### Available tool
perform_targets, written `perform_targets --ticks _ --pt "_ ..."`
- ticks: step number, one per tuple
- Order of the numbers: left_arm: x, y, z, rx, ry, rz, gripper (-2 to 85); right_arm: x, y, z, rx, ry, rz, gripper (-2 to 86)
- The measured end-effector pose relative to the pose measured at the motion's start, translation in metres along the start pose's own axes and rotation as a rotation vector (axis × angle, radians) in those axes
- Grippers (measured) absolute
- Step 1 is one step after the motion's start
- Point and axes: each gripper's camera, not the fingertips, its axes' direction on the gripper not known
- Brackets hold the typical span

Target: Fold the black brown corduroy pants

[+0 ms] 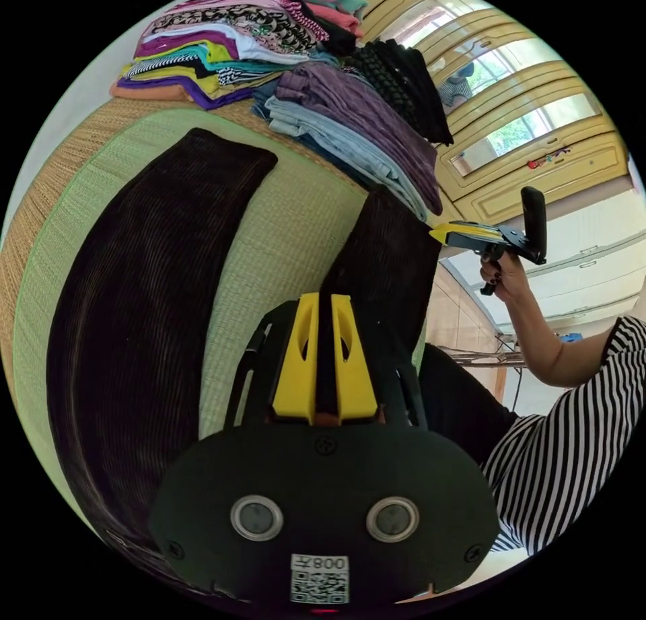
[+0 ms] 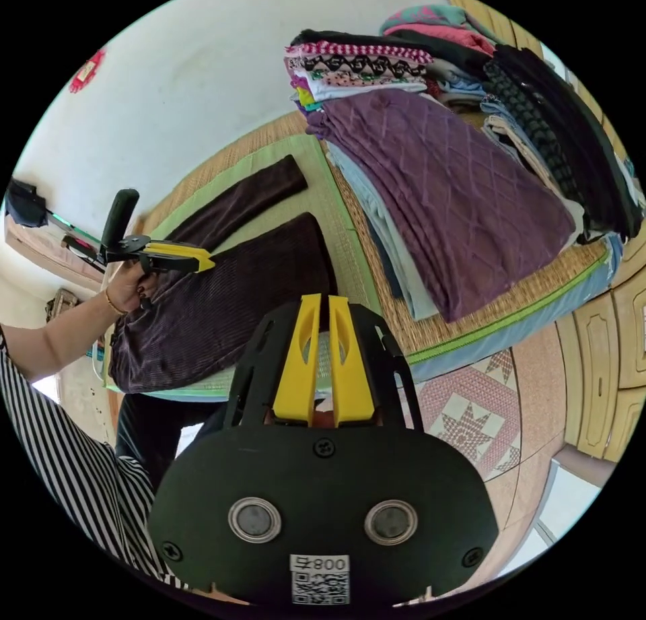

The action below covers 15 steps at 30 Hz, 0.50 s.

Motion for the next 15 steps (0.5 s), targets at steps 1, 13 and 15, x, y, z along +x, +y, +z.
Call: perform_targets --ticks 1,13,15 --pt "-0.005 0.009 0.008 -0.021 -0.009 -0.020 4.4 0.005 0.000 0.015 -0.025 -0.008 0.028 1.1" --pt "-0.060 0.229 -0.038 0.174 -0.070 -0.346 4.7 -0.057 -0.019 0.081 0.027 -0.025 -0.024 0.2" --pt "-0.072 0.284 -0.046 0.198 -0.064 -0.450 4.5 -0.085 -0.031 0.099 0.015 -0.074 -0.090 0.1"
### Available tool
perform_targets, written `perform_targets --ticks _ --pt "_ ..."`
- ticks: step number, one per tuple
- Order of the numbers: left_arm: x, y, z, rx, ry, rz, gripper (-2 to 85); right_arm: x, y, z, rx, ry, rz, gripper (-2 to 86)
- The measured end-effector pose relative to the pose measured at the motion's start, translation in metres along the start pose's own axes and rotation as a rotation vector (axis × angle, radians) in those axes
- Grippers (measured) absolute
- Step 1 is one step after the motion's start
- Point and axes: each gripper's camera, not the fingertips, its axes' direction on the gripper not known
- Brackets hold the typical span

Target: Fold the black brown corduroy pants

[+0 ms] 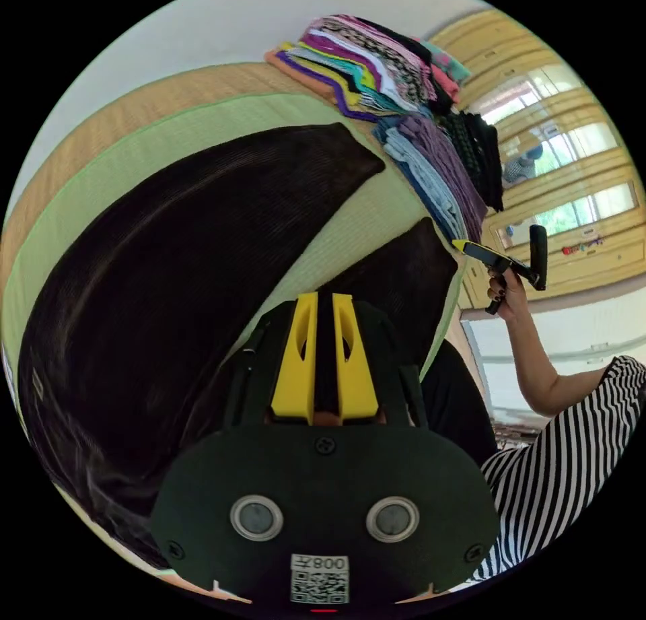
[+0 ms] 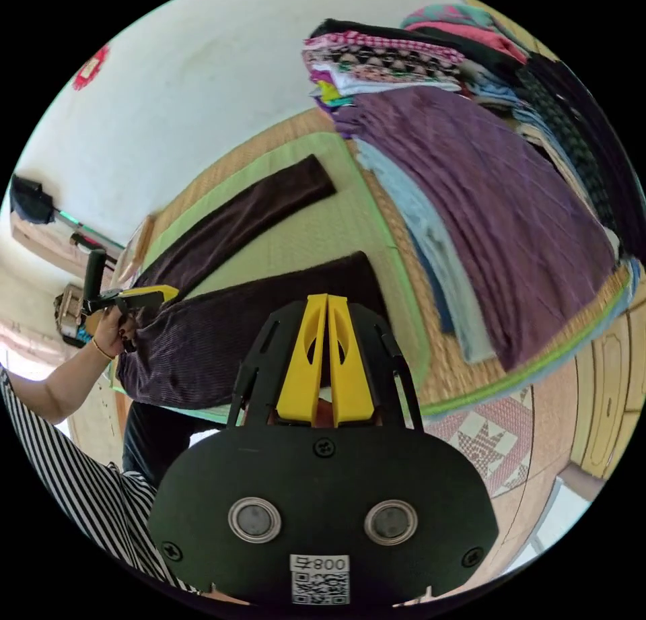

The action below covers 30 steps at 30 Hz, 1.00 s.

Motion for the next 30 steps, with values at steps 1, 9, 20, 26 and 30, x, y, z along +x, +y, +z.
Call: perform_targets --ticks 1,9,20,26,30 --pt "-0.022 0.030 -0.011 0.017 -0.008 -0.071 4.2 -0.021 -0.009 0.015 -0.019 -0.035 -0.061 0.1" --pt "-0.154 0.237 -0.084 0.153 -0.126 -0.548 2.4 -0.188 -0.025 0.135 -0.219 -0.245 -0.440 0.1" --pt "-0.290 0.429 -0.107 0.242 -0.211 -0.801 0.3 -0.417 -0.038 0.314 -0.367 -0.185 -0.759 0.1" --pt "-0.315 0.482 -0.128 0.267 -0.281 -0.733 0.1 -0.458 -0.028 0.388 -0.446 -0.062 -0.801 0.0" --pt "-0.335 0.526 -0.140 0.322 -0.327 -0.766 0.1 -0.486 -0.034 0.394 -0.386 -0.055 -0.800 0.0"
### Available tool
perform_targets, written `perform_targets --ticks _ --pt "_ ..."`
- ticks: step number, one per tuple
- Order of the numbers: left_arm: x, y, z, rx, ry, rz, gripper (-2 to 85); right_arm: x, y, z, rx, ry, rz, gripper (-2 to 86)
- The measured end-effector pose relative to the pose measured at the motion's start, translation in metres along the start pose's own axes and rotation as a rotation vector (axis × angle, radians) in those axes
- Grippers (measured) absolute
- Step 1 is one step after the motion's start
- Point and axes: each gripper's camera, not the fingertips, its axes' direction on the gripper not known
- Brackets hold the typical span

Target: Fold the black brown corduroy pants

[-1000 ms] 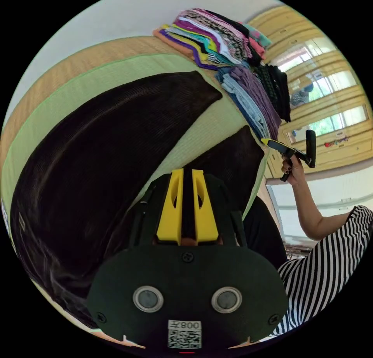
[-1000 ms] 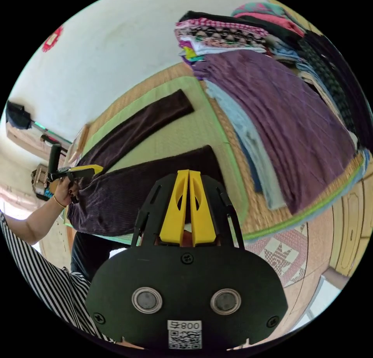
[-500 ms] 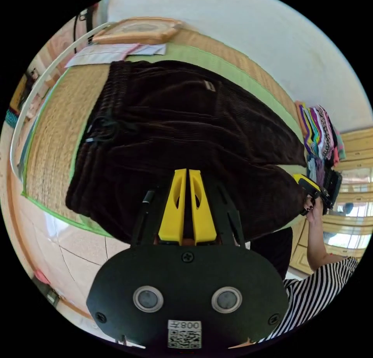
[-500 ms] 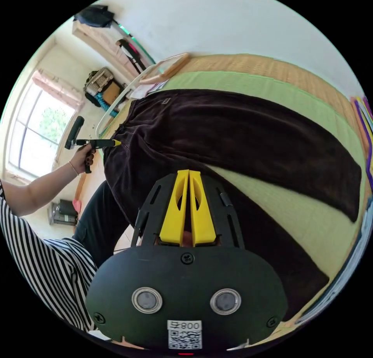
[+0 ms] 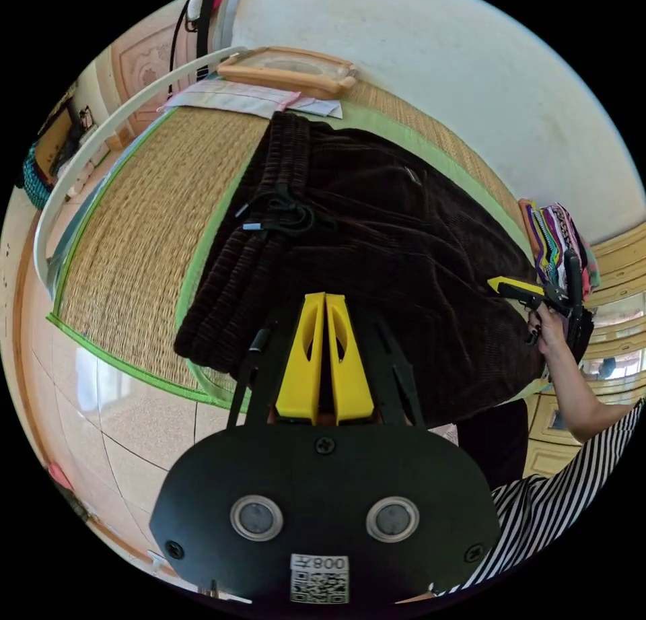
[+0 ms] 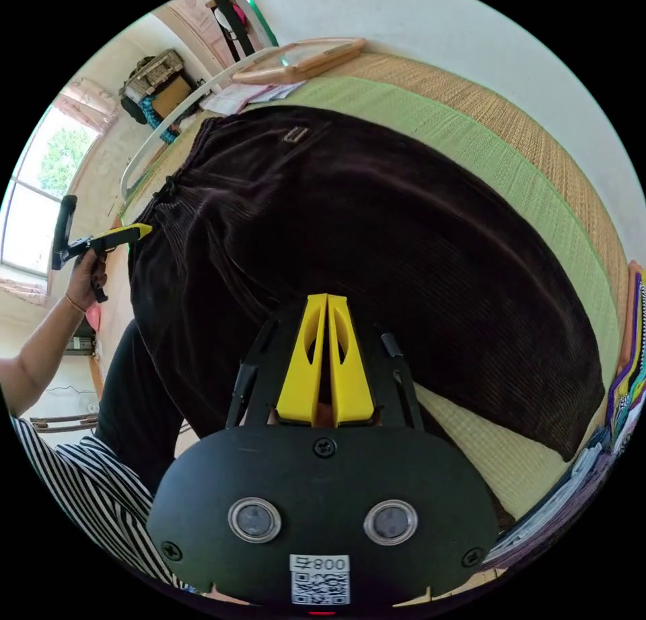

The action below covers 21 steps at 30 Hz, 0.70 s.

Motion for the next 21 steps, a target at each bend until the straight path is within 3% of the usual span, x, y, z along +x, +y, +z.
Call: perform_targets --ticks 4,11,13,21 --pt "-0.051 0.017 0.011 -0.016 0.038 -0.027 0.1 -0.036 -0.052 0.008 0.101 -0.077 -0.072 0.1" --pt "-0.106 0.018 0.007 -0.025 0.099 0.009 0.0 -0.095 -0.140 0.115 -0.073 0.020 -0.214 0.1" --pt "-0.118 0.016 0.004 -0.034 0.123 0.015 0.1 -0.099 -0.147 0.123 -0.046 0.035 -0.220 0.1" --pt "-0.153 -0.014 -0.025 0.151 0.154 0.044 0.1 -0.098 -0.177 0.155 -0.029 -0.002 -0.200 0.2"
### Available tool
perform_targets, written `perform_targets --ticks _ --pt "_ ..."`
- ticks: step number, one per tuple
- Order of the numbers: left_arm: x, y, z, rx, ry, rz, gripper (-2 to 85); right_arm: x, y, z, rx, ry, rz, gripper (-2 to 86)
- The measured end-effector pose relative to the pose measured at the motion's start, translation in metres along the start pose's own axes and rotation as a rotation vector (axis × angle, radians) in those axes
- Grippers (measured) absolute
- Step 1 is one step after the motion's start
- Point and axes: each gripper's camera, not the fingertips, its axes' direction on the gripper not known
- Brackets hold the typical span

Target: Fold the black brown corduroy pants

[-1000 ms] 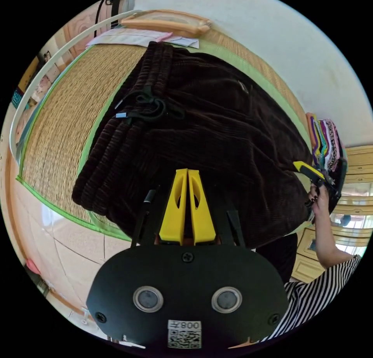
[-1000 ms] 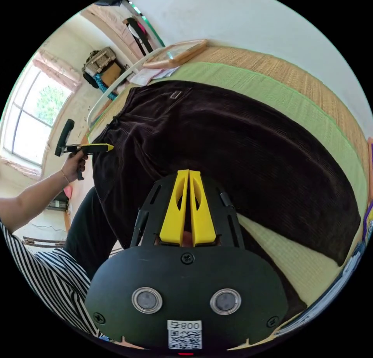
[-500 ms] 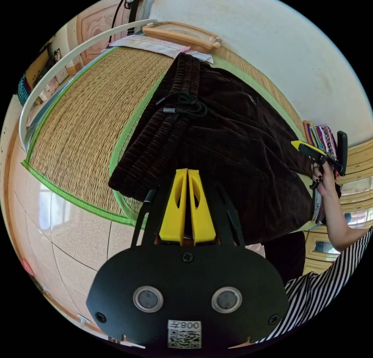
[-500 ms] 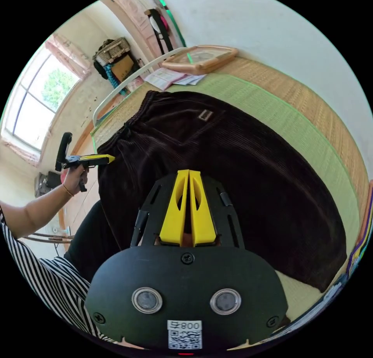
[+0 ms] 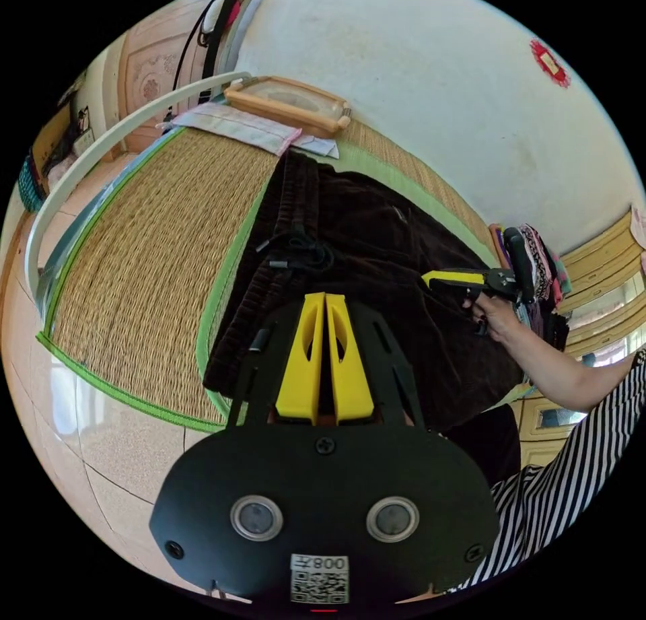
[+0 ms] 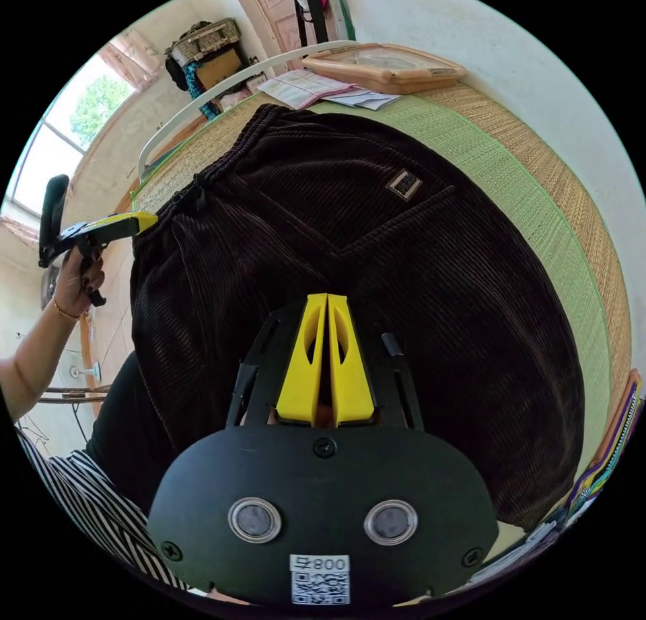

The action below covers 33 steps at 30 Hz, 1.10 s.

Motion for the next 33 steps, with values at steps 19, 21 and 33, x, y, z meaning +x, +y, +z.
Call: perform_targets --ticks 19,21,33 --pt "-0.026 -0.082 -0.033 0.135 0.040 0.129 3.8 0.064 -0.076 0.006 0.142 0.018 0.085 4.8" --pt "-0.021 -0.108 -0.029 0.114 0.031 0.177 5.6 0.074 -0.091 0.006 0.125 0.067 0.080 6.0" --pt "0.054 -0.264 0.039 -0.250 -0.152 0.483 11.6 0.117 -0.163 0.038 -0.039 0.274 0.030 8.9"
